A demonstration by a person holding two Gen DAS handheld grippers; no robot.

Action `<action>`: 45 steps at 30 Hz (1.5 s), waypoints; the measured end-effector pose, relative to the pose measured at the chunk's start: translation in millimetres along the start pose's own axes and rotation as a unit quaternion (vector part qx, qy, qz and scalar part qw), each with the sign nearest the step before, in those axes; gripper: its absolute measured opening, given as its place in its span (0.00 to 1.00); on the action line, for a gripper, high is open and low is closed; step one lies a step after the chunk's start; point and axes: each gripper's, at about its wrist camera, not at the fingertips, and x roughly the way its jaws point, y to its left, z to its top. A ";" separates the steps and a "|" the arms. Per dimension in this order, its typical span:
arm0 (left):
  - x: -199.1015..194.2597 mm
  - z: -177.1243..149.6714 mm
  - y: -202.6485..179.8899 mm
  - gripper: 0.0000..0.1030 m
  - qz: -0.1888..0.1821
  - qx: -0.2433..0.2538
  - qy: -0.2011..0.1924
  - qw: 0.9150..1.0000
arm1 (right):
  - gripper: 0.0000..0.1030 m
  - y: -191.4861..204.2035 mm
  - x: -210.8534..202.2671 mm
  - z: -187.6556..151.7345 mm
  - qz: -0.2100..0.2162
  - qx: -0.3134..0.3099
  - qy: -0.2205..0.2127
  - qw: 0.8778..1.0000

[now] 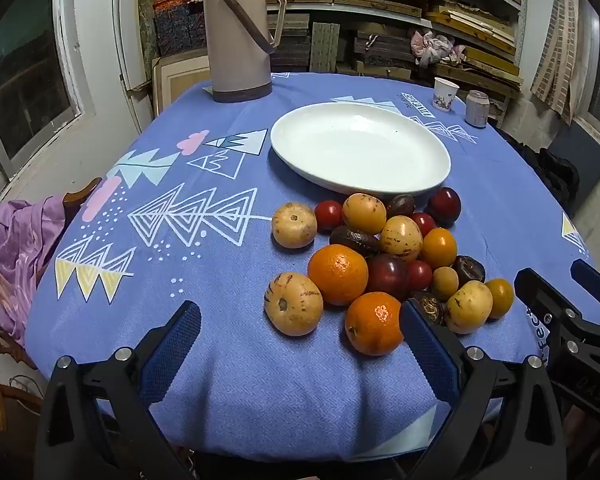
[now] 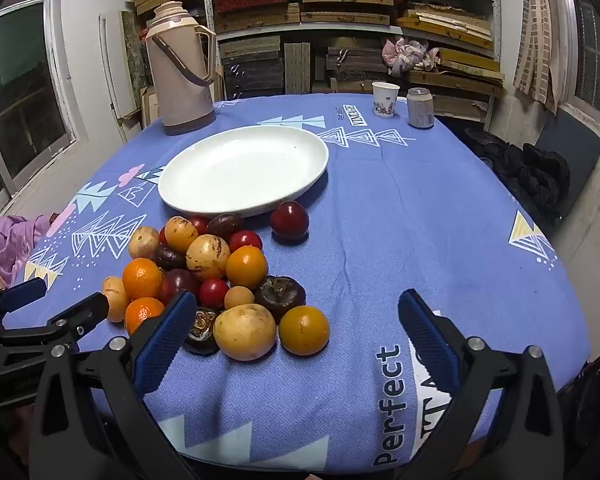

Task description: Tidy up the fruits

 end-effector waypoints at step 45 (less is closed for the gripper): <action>12.5 -0.7 4.3 0.97 -0.009 -0.006 0.025 1.000 | 0.96 3.8 9.2 3.2 0.006 -0.004 0.012 1.000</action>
